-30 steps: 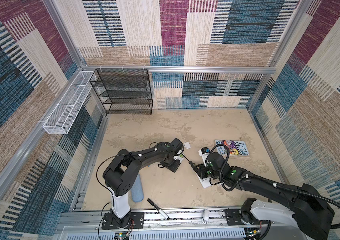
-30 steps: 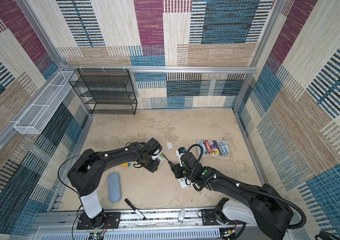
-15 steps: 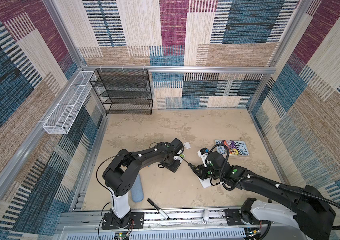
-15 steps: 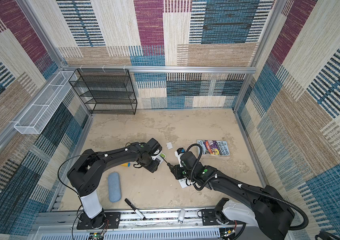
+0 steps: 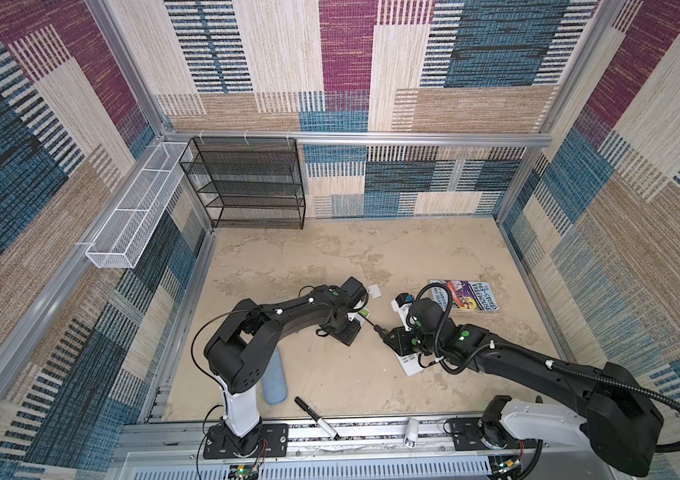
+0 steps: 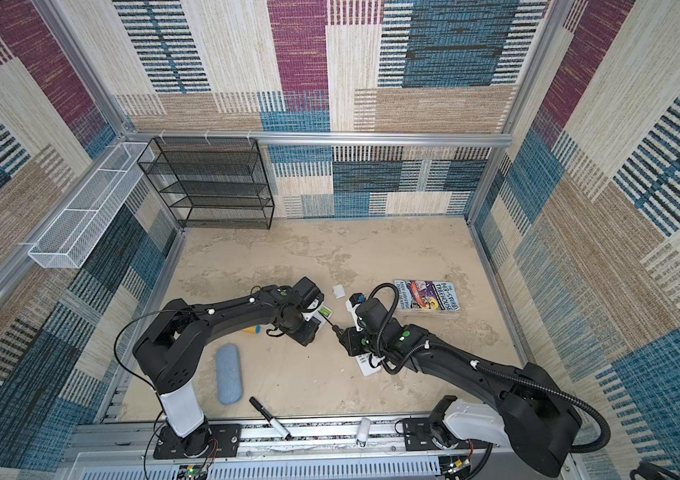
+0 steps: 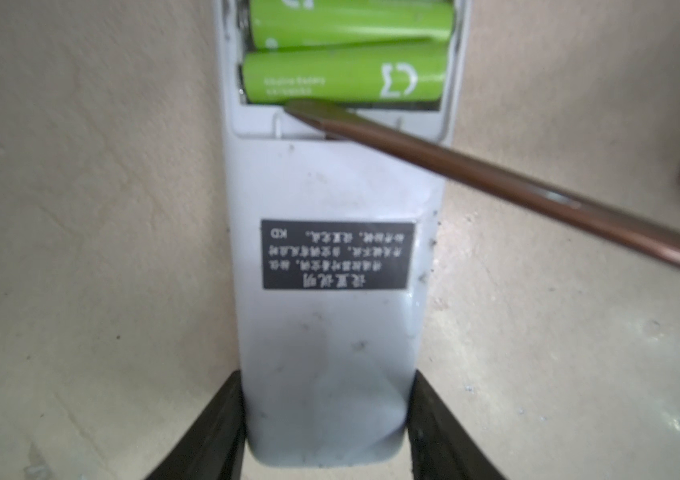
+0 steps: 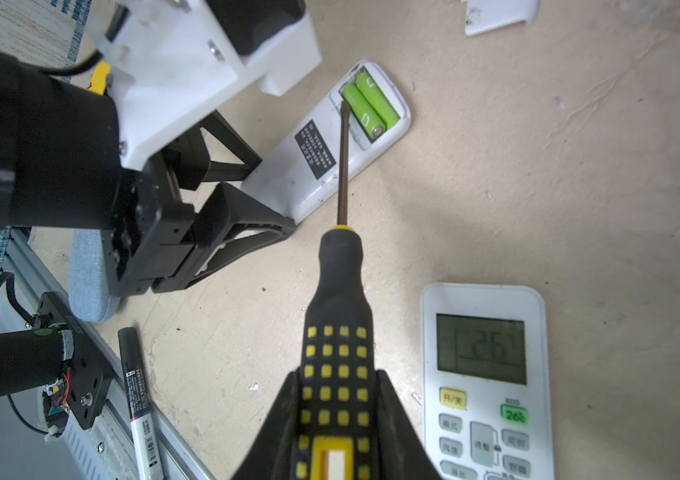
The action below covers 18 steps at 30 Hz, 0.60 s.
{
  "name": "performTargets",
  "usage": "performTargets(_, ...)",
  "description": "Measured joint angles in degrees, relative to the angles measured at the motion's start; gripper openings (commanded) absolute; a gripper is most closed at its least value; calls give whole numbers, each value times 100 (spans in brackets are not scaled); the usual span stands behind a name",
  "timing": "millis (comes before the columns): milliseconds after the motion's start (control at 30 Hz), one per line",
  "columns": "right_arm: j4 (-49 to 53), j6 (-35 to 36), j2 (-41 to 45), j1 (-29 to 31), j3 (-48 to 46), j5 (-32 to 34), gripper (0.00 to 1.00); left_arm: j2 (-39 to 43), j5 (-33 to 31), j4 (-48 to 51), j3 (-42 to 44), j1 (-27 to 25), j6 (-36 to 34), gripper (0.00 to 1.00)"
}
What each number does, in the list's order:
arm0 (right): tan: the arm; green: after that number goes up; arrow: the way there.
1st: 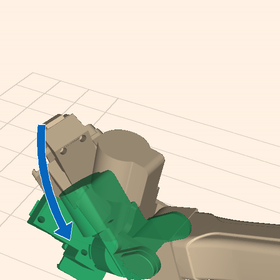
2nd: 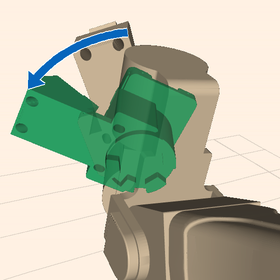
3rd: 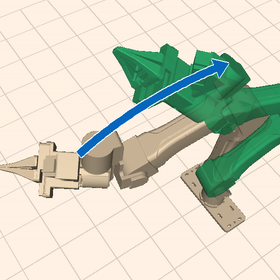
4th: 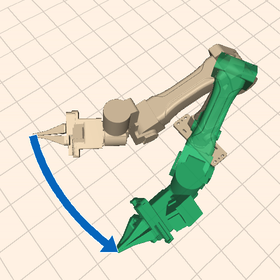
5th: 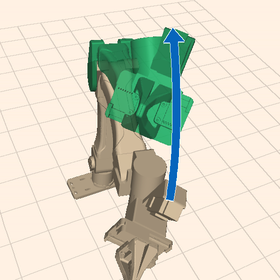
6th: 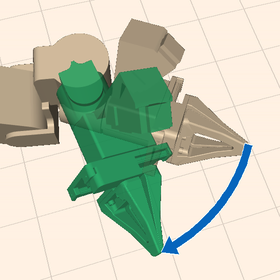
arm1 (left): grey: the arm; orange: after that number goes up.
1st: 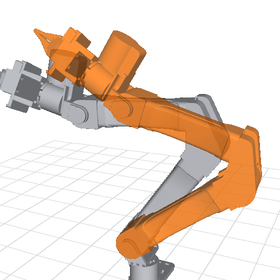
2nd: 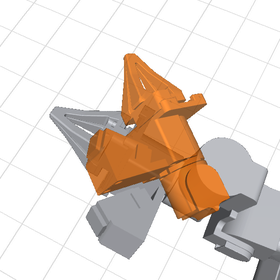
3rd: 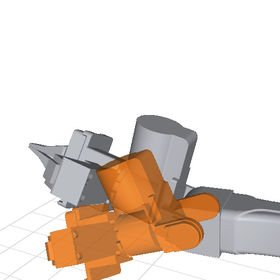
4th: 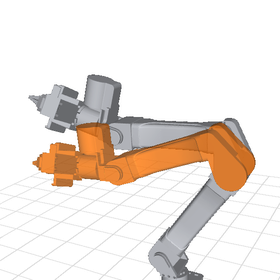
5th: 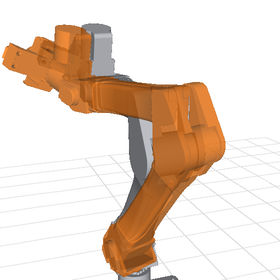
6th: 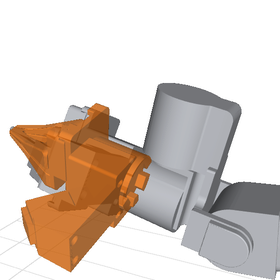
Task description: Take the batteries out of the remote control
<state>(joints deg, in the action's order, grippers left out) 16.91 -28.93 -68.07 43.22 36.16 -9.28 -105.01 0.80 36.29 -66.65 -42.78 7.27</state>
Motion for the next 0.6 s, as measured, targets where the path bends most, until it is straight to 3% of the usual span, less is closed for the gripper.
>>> performTargets(600,289,11,-9,2,74,177,0,-17,-24,44,-26,-24,-4,52)
